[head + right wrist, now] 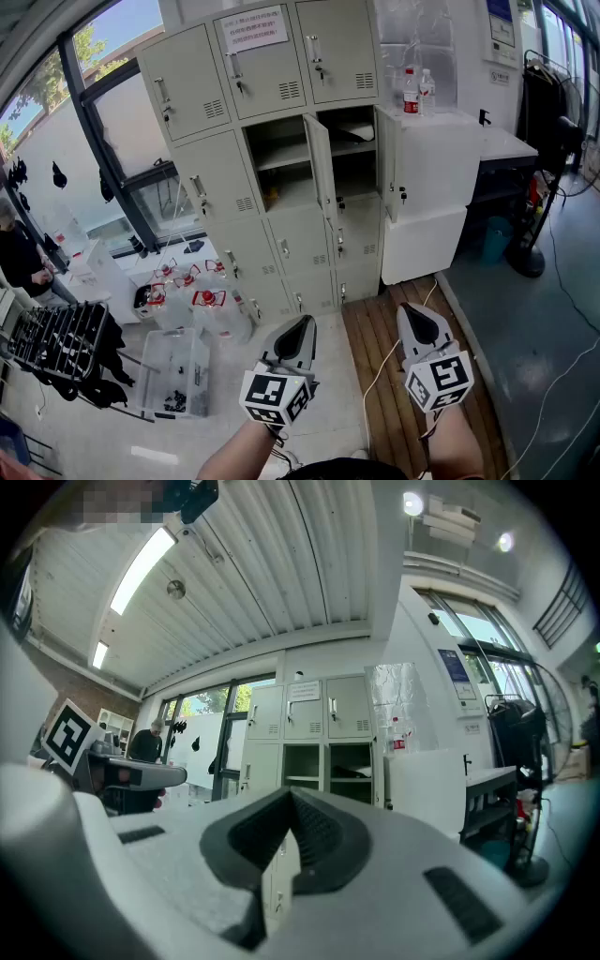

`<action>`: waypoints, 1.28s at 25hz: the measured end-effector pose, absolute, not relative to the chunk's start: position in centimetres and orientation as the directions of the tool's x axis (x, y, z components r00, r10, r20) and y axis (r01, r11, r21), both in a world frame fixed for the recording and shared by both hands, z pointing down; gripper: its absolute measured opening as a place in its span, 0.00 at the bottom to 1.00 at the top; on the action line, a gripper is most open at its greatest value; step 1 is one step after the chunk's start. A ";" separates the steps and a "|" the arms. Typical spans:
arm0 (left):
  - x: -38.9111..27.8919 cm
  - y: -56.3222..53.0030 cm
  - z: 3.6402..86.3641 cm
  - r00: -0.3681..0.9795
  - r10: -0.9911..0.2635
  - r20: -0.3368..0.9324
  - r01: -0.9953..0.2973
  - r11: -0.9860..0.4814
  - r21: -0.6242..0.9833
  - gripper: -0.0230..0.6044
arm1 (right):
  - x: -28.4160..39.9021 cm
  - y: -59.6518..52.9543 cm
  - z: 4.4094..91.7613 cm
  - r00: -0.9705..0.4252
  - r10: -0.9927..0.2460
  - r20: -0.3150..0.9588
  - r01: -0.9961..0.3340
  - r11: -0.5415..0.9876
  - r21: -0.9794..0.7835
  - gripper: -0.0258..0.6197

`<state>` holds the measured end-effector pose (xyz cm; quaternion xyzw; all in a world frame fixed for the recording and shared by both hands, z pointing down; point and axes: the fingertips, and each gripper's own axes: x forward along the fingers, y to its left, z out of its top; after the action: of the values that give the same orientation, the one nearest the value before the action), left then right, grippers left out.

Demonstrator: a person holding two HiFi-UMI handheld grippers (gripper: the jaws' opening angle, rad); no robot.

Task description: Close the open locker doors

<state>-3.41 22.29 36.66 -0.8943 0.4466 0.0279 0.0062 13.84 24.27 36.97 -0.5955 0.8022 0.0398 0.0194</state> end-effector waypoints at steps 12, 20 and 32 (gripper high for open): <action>-2.5 22.4 36.7 0.591 -0.805 -0.056 -0.805 -0.593 0.011 0.04 | 14.7 24.3 37.0 -0.299 -0.950 -0.084 -0.954 0.298 0.029 0.04; -1.3 22.2 36.4 0.554 -0.830 -0.060 -0.832 -0.555 0.005 0.04 | 16.3 24.0 36.9 -0.319 -0.943 -0.099 -0.948 0.318 0.021 0.04; 1.1 21.0 36.5 0.539 -0.841 -0.057 -0.842 -0.539 -0.017 0.21 | 18.2 22.8 37.1 -0.384 -0.916 -0.113 -0.921 0.389 -0.023 0.13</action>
<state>1.09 20.96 36.54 -0.8769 0.4798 0.0209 0.0214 18.16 22.83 37.15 -0.5523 0.8316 0.0220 0.0536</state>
